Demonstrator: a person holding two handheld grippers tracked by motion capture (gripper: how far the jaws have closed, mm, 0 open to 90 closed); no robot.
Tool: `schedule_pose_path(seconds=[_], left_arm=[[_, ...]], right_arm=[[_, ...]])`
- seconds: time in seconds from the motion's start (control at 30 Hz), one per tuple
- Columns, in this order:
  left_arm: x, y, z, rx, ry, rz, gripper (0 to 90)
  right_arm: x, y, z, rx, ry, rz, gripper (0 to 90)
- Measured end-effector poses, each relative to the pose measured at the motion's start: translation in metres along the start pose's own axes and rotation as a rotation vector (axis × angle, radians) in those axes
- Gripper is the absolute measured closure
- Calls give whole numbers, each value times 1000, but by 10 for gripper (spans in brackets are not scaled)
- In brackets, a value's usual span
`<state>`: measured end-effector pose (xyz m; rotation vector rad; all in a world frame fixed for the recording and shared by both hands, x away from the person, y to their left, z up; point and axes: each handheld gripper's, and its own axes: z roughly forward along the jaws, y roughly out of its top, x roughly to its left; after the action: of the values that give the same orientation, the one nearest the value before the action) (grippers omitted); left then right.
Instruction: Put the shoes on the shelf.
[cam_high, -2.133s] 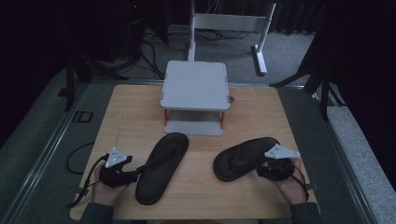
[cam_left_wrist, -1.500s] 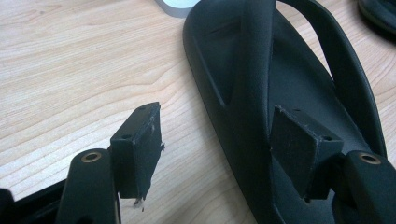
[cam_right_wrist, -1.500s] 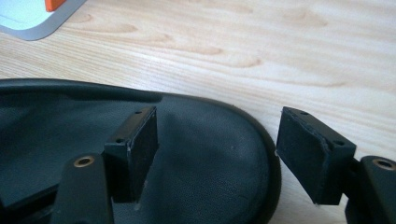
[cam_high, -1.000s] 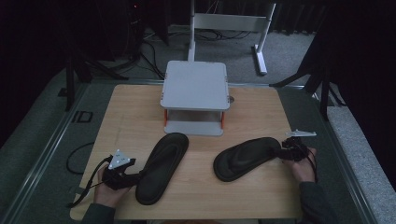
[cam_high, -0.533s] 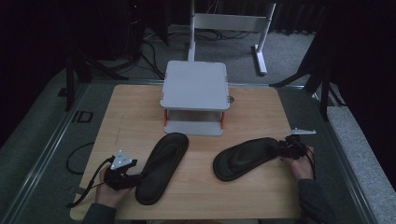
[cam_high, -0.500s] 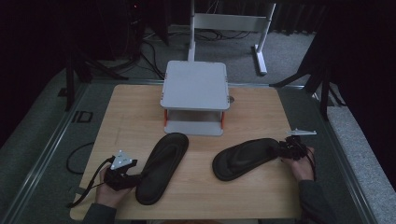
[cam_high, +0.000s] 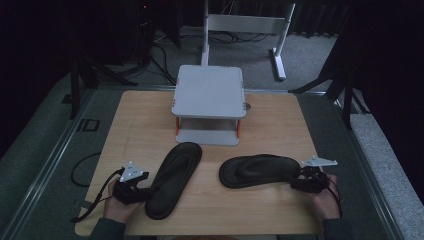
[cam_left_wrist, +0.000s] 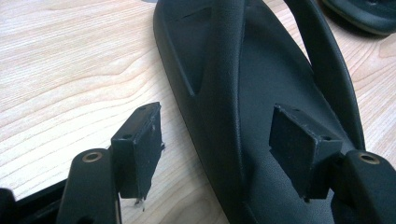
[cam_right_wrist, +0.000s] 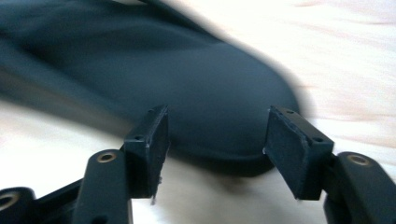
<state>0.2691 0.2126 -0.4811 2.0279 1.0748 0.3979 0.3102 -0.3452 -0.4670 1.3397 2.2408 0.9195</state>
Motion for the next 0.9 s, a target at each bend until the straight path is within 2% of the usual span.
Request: schedule_pose_path(seconds=[0.03,0.07,0.13,0.17,0.2,0.3,0.37,0.43,0.53,0.57,0.63,0.73,0.83,0.9], left_arm=[[0,0,0,0,1,1,348],[0,0,0,-2,3,1,348],[0,0,-1,-5,4,2,348],[0,0,-1,-10,5,4,348],[0,0,-1,-14,6,2,348],[1,2,-1,-14,16,9,347],[-1,4,0,-13,21,22,347],[-2,6,2,-12,17,29,347],[-4,6,4,-7,15,38,347],[-4,6,4,-7,15,38,347],[-4,6,4,-6,16,41,347],[-4,7,2,-14,19,38,347],[-3,7,2,-16,20,40,347],[-3,7,2,-16,20,41,347]], right_arm=[[7,-1,0,8,-1,-24,413],[12,-2,-1,-2,-35,-44,396],[16,-1,-3,-3,-19,-63,378],[18,1,-2,-13,-31,-76,360],[19,3,-2,-18,-46,-90,340],[15,16,0,-48,-33,-110,329],[15,27,4,-67,-47,-146,331],[17,39,11,-72,-32,-195,336],[28,55,25,-61,-8,-302,341],[28,55,25,-61,-8,-302,341],[37,69,41,-47,25,-377,348],[40,78,57,-19,72,-416,354],[41,84,71,25,125,-458,487],[42,85,74,20,135,-434,542]])
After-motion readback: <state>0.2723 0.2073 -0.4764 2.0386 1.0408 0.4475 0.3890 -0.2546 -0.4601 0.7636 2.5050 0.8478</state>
